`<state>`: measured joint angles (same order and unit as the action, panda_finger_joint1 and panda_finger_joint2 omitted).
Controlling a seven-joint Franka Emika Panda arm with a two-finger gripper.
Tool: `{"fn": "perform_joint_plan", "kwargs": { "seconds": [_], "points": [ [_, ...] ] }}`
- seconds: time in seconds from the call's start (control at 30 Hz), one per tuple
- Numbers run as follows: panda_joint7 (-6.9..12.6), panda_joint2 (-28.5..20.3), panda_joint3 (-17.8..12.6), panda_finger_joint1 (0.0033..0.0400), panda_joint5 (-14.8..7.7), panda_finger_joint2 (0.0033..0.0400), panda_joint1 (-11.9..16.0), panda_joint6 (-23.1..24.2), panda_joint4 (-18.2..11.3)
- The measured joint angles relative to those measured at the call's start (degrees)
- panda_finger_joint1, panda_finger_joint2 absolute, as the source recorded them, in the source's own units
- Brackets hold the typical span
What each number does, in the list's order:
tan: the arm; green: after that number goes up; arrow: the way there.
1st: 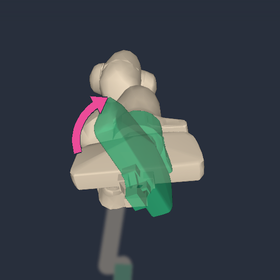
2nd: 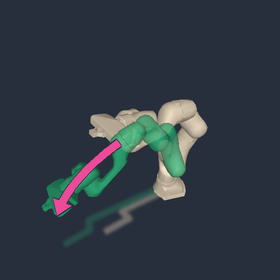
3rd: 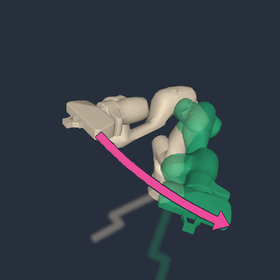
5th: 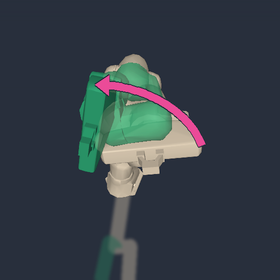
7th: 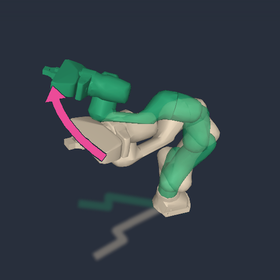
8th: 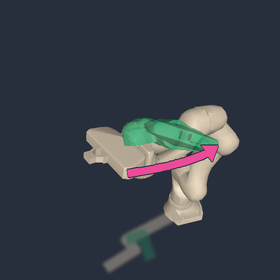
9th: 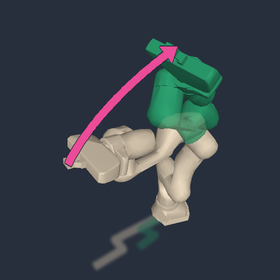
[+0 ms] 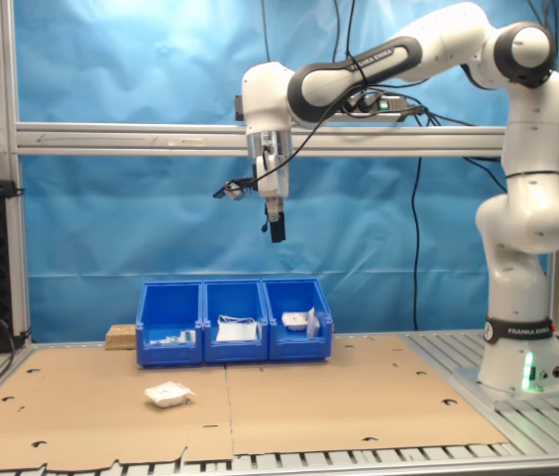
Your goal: Pick and place sorting task of medical equipment.
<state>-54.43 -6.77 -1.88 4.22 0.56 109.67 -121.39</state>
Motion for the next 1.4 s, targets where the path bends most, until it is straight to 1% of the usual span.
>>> {"fn": "perform_joint_plan", "kwargs": {
  "seconds": [1.1, 1.27, 1.4],
  "points": [
    [0.00, -0.03, 0.12, 0.0400, 0.00, 0.0400, -0.02, 0.00, 0.20],
    [0.00, 0.29, 0.94, 0.0400, 0.00, 0.0400, 0.42, 0.00, 0.83],
    [0.00, 0.83, 2.78, 0.0400, 0.00, 0.0400, 1.64, 0.00, 1.38]
  ]
}}
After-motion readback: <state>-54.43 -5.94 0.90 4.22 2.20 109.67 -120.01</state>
